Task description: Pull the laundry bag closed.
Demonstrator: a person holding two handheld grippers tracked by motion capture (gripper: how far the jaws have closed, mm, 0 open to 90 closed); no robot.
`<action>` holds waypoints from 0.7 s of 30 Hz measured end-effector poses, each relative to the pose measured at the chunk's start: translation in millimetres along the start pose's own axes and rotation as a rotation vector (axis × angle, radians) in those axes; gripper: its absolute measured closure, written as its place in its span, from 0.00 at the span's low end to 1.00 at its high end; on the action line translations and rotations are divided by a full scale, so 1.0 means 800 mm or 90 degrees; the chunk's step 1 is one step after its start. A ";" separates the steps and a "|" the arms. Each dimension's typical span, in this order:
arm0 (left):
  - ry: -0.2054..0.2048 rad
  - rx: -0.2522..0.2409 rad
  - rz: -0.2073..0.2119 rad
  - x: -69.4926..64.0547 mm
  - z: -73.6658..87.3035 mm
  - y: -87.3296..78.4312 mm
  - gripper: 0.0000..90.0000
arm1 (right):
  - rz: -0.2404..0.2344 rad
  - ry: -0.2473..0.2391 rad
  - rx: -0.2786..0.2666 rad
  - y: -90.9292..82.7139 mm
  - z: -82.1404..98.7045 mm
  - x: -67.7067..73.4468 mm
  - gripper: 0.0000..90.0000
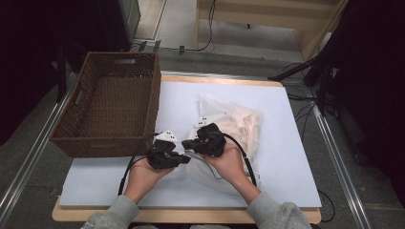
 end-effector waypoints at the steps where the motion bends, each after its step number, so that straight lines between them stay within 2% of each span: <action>1: 0.002 -0.005 0.004 -0.001 0.000 0.000 0.98 | -0.003 0.003 0.003 0.001 0.000 0.000 1.00; 5: 0.004 -0.006 0.000 -0.002 0.000 -0.003 0.98 | -0.014 -0.003 0.006 0.005 0.000 0.003 1.00; 9: -0.009 -0.005 -0.003 0.003 0.003 -0.003 0.98 | -0.018 -0.008 0.003 0.001 0.001 0.005 1.00; 13: -0.011 0.001 -0.006 0.006 0.004 -0.002 0.98 | -0.028 -0.004 0.005 0.000 0.003 0.006 1.00; 16: -0.003 -0.008 -0.008 0.003 0.004 -0.001 0.98 | -0.017 -0.009 0.003 0.001 0.002 0.005 1.00; 17: 0.009 -0.010 -0.009 -0.001 0.003 -0.001 0.98 | 0.001 -0.006 -0.002 0.000 0.002 0.001 1.00; 21: 0.017 -0.009 -0.008 -0.003 0.002 0.000 0.98 | -0.018 0.010 0.003 0.003 0.003 -0.004 1.00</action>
Point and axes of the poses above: each handheld gripper's, and its own axes: y roughly forward along the jaws, z roughly out of its underside, x roughly to its left, the point moved 3 cm from there along y, roughly forward along the jaws, and after that the axes turned 4 degrees about x, right-handed, at the moved point
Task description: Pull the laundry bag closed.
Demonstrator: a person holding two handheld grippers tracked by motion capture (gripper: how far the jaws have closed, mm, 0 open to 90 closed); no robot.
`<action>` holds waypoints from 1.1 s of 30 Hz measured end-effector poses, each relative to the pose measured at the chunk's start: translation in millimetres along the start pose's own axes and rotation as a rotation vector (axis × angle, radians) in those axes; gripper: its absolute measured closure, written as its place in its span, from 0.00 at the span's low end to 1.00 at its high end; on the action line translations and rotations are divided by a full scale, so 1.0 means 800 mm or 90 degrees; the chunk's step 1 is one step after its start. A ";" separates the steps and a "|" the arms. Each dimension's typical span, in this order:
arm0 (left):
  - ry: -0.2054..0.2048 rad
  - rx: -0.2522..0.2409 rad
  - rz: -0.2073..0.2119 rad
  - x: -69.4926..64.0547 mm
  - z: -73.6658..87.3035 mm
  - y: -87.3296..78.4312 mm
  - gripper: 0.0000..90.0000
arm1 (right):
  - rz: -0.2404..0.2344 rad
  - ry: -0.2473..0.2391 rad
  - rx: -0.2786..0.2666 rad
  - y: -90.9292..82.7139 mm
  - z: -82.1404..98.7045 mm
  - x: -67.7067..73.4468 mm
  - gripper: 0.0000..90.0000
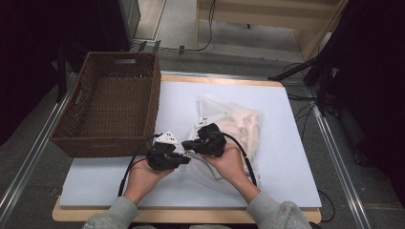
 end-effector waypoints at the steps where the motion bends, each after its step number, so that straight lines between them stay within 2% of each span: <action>1: 0.000 0.000 0.000 0.000 0.000 0.000 0.98 | -0.004 0.001 0.001 0.001 0.000 0.001 1.00; 7: -0.004 0.012 -0.004 0.005 0.002 0.001 0.98 | -0.032 -0.003 0.006 0.000 0.000 0.006 1.00; 16: -0.036 0.027 -0.007 0.012 0.006 0.003 0.97 | -0.008 -0.029 0.020 -0.008 0.008 0.011 1.00; 18: -0.036 0.025 -0.006 0.013 0.006 0.002 0.97 | -0.006 -0.038 0.026 -0.008 0.008 0.012 1.00; 20: -0.031 0.021 0.000 0.011 0.005 0.003 0.97 | 0.019 -0.047 0.023 -0.008 0.005 0.011 1.00; 21: -0.025 0.020 0.001 0.010 0.005 0.003 0.97 | 0.022 -0.038 0.021 -0.008 0.003 0.009 1.00; 25: -0.011 0.022 -0.001 0.005 0.004 0.004 0.97 | 0.015 -0.022 0.024 0.000 0.001 0.002 1.00; 29: -0.011 0.023 -0.006 0.006 0.005 0.005 0.97 | 0.005 -0.016 0.027 0.005 0.003 0.002 1.00; 32: -0.010 0.024 -0.008 0.006 0.005 0.006 0.97 | -0.026 -0.013 0.018 0.005 0.003 0.004 1.00; 33: -0.009 0.027 -0.011 0.006 0.005 0.006 0.97 | -0.025 -0.014 0.019 0.006 0.003 0.005 1.00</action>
Point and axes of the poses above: each handheld gripper's, and its own axes: y roughly forward along the jaws, z roughly out of its underside, x roughly to its left, the point moved 3 cm from there along y, roughly forward along the jaws, and after that the axes turned 4 degrees about x, right-handed, at the moved point
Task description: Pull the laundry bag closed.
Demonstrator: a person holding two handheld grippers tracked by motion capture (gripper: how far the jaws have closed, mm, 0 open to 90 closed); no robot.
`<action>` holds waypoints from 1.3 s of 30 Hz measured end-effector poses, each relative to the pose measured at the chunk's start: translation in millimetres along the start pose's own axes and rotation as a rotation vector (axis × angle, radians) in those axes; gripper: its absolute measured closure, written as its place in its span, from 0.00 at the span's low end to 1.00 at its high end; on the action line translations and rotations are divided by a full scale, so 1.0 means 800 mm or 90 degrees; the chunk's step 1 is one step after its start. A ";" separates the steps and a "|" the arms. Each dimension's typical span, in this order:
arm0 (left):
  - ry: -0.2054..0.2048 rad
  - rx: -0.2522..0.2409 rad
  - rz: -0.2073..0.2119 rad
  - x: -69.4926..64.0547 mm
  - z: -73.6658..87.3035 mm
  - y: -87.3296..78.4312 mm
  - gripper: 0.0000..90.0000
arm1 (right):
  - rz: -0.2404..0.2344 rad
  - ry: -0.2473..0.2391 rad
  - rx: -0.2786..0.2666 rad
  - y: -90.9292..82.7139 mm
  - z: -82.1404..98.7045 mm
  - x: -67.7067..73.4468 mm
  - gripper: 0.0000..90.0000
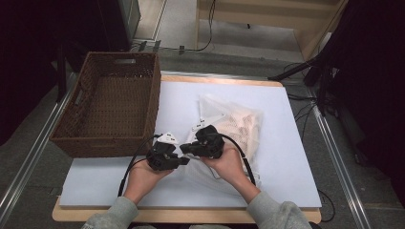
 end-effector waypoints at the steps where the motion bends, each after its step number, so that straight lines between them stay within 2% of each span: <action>1: -0.002 0.001 0.000 0.000 0.000 0.000 0.97 | 0.003 -0.001 0.002 0.001 0.000 0.001 1.00; 9: -0.004 0.009 -0.010 0.002 0.002 0.001 0.97 | -0.007 -0.008 0.007 0.000 0.003 0.003 1.00; 13: -0.003 0.001 -0.015 0.003 0.001 -0.001 0.97 | -0.011 -0.011 0.008 -0.002 0.004 0.003 1.00; 14: -0.002 -0.005 -0.009 0.002 0.001 -0.003 0.97 | -0.010 -0.011 0.006 -0.002 0.004 0.003 1.00; 17: 0.024 -0.023 0.011 -0.005 -0.002 -0.005 0.97 | -0.013 -0.004 -0.002 -0.002 0.002 0.001 1.00; 19: 0.035 -0.022 0.008 -0.010 -0.004 -0.005 0.97 | -0.012 -0.006 0.000 0.000 0.003 0.002 1.00; 21: 0.031 -0.017 0.006 -0.010 -0.004 -0.006 0.97 | -0.003 -0.010 -0.005 -0.003 0.005 0.003 1.00; 24: 0.012 -0.004 -0.004 -0.004 -0.001 -0.004 0.97 | 0.005 -0.003 -0.011 -0.009 0.009 0.003 1.00; 28: -0.017 0.004 -0.004 0.004 0.002 -0.004 0.97 | 0.000 -0.006 -0.004 -0.011 0.012 0.004 1.00; 31: -0.016 0.003 -0.002 0.004 0.002 -0.005 0.97 | 0.008 -0.018 -0.002 -0.010 0.012 0.007 1.00; 39: -0.019 0.000 0.000 0.005 0.002 -0.008 0.97 | 0.021 -0.009 -0.011 -0.034 0.021 0.003 0.96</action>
Point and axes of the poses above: each handheld gripper's, and its own axes: y roughly forward along the jaws, z roughly out of its underside, x roughly to its left, the point moved 3 cm from there along y, roughly forward along the jaws, and after that the axes turned 4 degrees about x, right-handed, at the moved point
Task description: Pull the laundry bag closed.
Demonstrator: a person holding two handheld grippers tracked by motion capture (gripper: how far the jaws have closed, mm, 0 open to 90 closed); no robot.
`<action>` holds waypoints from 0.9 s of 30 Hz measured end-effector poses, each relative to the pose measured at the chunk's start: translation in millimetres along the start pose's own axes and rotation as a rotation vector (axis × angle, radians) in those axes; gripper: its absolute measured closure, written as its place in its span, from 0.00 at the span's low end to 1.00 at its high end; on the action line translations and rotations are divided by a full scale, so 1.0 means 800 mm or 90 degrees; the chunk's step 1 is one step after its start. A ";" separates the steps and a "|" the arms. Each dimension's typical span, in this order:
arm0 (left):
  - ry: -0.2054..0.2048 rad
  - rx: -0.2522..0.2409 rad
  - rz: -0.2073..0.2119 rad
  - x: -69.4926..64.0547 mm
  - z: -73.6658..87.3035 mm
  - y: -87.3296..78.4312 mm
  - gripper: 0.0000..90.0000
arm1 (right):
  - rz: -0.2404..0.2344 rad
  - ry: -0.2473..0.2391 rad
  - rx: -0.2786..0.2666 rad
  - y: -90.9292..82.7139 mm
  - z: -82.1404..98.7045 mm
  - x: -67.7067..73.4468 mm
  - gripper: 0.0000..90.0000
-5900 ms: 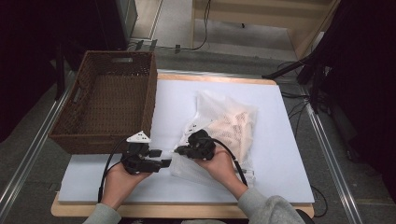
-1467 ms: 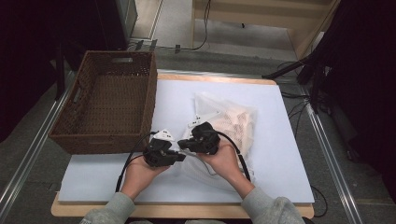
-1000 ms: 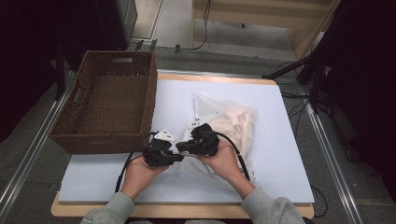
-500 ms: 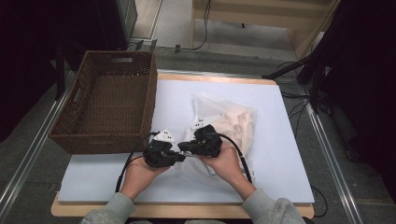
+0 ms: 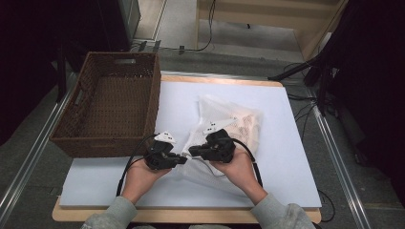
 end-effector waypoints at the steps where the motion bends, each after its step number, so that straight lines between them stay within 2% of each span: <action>1: 0.000 0.000 -0.001 0.000 0.000 -0.001 0.97 | 0.001 0.001 0.001 -0.003 0.002 0.000 0.95; 9: 0.004 -0.004 0.003 0.000 -0.005 -0.005 0.97 | 0.009 0.014 -0.005 -0.016 0.020 -0.003 0.89; 13: 0.011 -0.003 0.006 0.001 -0.009 -0.005 0.97 | 0.013 0.023 -0.004 -0.017 0.031 -0.004 0.79; 16: 0.011 -0.002 0.006 0.002 -0.011 -0.006 0.97 | 0.018 0.019 0.000 -0.015 0.035 -0.003 0.77; 27: 0.018 0.005 0.004 0.003 -0.012 -0.004 0.97 | 0.008 0.019 0.001 -0.011 0.035 -0.001 0.76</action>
Point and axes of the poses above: each handheld gripper's, and its own axes: y roughly forward along the jaws, z roughly out of its underside, x roughly to its left, the point moved 3 cm from there along y, roughly forward along the jaws, and after that the axes turned 4 degrees about x, right-handed, at the moved point
